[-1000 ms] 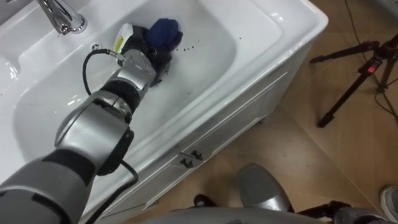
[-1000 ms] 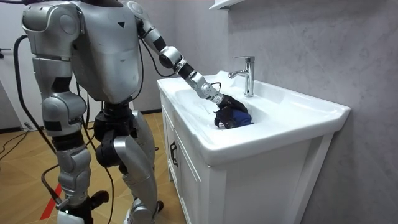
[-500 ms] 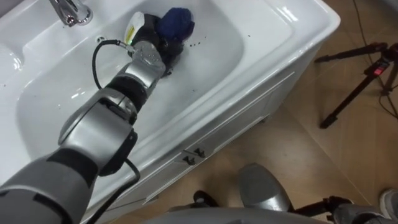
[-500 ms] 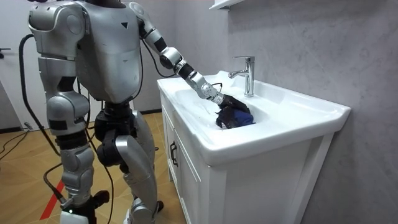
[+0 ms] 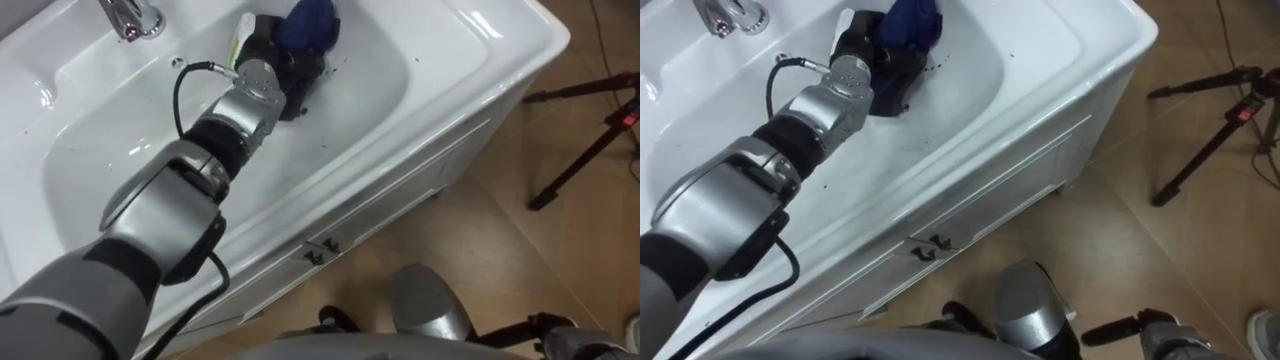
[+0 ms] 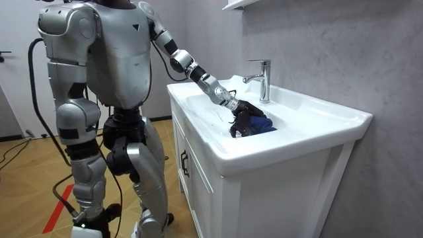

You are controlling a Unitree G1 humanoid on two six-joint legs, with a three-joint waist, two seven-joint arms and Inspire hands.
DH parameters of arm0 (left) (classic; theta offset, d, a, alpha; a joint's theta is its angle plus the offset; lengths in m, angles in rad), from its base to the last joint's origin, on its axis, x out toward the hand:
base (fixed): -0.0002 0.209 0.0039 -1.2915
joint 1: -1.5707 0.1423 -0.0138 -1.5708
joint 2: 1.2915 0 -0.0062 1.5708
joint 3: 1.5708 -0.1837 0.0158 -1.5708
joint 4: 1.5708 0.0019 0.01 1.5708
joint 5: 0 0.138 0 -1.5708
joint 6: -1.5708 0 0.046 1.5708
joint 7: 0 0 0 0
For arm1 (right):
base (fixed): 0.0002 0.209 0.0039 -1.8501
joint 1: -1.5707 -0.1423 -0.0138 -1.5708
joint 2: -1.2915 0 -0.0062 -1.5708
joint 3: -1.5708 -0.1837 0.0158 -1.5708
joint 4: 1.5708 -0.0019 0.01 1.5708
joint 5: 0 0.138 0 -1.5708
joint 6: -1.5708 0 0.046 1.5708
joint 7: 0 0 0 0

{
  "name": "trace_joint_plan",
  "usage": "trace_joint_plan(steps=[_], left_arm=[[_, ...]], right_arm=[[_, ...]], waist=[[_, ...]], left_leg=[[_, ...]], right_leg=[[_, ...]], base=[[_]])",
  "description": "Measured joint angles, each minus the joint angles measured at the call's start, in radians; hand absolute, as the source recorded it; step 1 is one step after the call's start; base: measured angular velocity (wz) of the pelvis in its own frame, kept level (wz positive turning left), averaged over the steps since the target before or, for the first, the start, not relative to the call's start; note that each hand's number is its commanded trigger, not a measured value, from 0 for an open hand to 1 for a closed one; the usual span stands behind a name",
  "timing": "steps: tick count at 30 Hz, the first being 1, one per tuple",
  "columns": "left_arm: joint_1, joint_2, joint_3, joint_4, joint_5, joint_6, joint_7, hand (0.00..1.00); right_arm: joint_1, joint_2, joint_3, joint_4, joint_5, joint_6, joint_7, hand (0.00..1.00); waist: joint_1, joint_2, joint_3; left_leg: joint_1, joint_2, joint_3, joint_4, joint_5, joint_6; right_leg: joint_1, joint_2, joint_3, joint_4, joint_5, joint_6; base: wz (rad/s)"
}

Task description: Wipe basin

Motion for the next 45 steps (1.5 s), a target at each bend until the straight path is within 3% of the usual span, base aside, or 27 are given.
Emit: trace_joint_plan(steps=[3, 7, 8, 12, 19, 27, 45], left_arm=[[0.001, -0.001, -0.001, -0.028, -0.003, 0.000, -0.020, 1.00], [0.023, -0.002, -0.017, -0.087, -0.090, 0.000, -0.034, 1.00], [0.034, -0.001, -0.018, -0.103, -0.110, -0.003, -0.034, 1.00], [0.062, -0.007, -0.041, -0.124, -0.157, -0.038, -0.055, 1.00], [0.080, -0.012, -0.057, -0.151, -0.231, -0.054, -0.095, 1.00], [0.084, -0.015, -0.065, -0.153, -0.234, -0.060, -0.139, 1.00], [0.122, -0.013, -0.065, -0.202, -0.234, -0.064, -0.160, 1.00]], right_arm=[[0.001, -0.004, 0.000, -0.015, 0.020, 0.001, -0.010, 0.00], [0.004, -0.004, 0.013, -0.019, 0.026, 0.013, -0.019, 0.00], [0.002, -0.005, 0.022, -0.024, 0.026, 0.019, -0.020, 0.00], [0.002, -0.010, 0.038, -0.024, 0.026, 0.020, -0.020, 0.00], [0.005, -0.011, 0.038, -0.038, 0.027, 0.022, -0.017, 0.00], [0.006, -0.015, 0.039, -0.038, 0.026, 0.031, -0.017, 0.00], [0.005, -0.020, 0.048, -0.038, 0.029, 0.041, -0.017, 0.00]], waist=[[0.000, 0.000, 0.0000], [0.001, 0.004, -0.0031], [0.001, 0.010, -0.0074], [-0.002, 0.010, -0.0074], [-0.001, 0.015, -0.0108], [-0.001, 0.016, -0.0069], [0.002, 0.020, -0.0082]], left_leg=[[-0.001, -0.003, 0.000, -0.002, 0.001, 0.003], [0.001, -0.002, -0.001, -0.007, 0.002, 0.005], [0.004, -0.002, 0.003, -0.008, 0.002, 0.005], [0.017, -0.002, 0.029, -0.009, 0.003, 0.005], [0.027, -0.006, 0.033, -0.015, 0.003, 0.007], [0.043, -0.020, 0.025, -0.023, 0.005, 0.009], [0.061, -0.034, 0.026, -0.027, 0.005, 0.010]], right_leg=[[0.002, -0.004, -0.006, -0.003, -0.002, 0.003], [0.019, -0.007, -0.025, -0.019, -0.001, 0.004], [0.023, -0.010, -0.030, -0.020, -0.001, 0.004], [0.045, -0.020, -0.052, -0.025, -0.006, 0.005], [0.060, -0.026, -0.060, -0.034, -0.011, 0.010], [0.076, -0.031, -0.064, -0.031, -0.019, 0.012], [0.074, -0.043, -0.054, -0.002, -0.029, 0.016]], base=[[0.07], [0.14], [0.14], [0.16], [0.05], [0.02], [-0.02]])
